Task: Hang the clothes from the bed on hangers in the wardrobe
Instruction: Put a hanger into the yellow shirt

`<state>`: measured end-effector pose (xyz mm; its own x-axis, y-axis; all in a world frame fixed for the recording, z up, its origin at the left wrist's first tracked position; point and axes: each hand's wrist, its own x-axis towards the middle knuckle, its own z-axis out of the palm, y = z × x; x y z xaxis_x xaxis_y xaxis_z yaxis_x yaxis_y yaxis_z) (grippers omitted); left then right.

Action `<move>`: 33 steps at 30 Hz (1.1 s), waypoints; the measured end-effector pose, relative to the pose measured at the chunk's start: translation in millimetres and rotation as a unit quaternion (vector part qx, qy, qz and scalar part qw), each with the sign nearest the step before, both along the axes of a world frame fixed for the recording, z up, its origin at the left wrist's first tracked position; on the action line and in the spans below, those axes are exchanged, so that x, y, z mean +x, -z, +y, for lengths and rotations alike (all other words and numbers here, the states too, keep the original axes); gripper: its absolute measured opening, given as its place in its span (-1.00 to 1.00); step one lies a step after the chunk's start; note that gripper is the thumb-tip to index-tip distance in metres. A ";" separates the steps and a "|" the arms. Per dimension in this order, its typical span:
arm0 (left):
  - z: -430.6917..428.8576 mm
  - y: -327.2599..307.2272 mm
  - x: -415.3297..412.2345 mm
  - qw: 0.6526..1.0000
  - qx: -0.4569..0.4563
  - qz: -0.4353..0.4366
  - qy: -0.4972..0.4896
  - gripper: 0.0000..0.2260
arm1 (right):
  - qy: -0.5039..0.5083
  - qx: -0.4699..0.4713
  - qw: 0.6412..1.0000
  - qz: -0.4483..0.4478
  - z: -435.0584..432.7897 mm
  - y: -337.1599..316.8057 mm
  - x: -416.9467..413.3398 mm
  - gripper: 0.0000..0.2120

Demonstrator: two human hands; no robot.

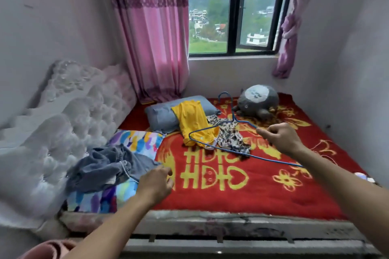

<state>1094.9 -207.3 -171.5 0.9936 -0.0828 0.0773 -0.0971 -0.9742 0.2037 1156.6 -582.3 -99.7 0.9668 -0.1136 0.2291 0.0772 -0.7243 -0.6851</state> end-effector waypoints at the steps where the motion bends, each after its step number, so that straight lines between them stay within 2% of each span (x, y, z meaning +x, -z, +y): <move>1: -3.0 3.3 19.4 1.000 0.003 0.012 0.011 -0.76 | 0.018 0.010 1.000 0.011 -6.4 5.4 7.7 -0.53; 9: -57.6 50.5 146.1 0.988 0.022 0.116 0.099 -0.73 | 0.154 0.041 0.983 0.093 -79.3 82.5 62.4 -0.60; 14: -97.2 94.1 204.4 0.978 0.013 0.170 0.118 -0.78 | 0.208 0.051 0.967 0.140 -120.0 141.3 115.8 -0.62; 19: -121.8 137.3 280.9 0.970 0.031 0.220 0.097 -0.78 | 0.225 0.087 0.951 0.195 -145.2 217.6 207.7 -0.75; 22: -134.5 157.5 326.7 0.964 0.051 0.250 0.081 -0.78 | 0.226 0.087 0.943 0.230 -155.6 254.4 269.9 -0.74; 25: -147.2 175.0 359.3 0.957 0.032 0.286 0.041 -0.81 | 0.218 0.061 0.942 0.249 -160.0 277.1 334.1 -0.73; 30: -158.2 221.1 392.8 0.943 0.001 0.334 0.002 -0.84 | 0.202 -0.001 0.958 0.202 -146.4 311.7 431.6 -0.72; 33: -153.9 265.1 413.6 0.935 0.002 0.354 -0.014 -0.82 | 0.183 -0.012 0.964 0.191 -134.8 359.7 466.3 -0.75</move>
<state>1508.6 -361.2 -436.6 0.7980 -0.0552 -0.6002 0.0860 -0.9752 0.2040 1622.9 -717.0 -459.4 0.8776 -0.4617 -0.1291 -0.4407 -0.6711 -0.5962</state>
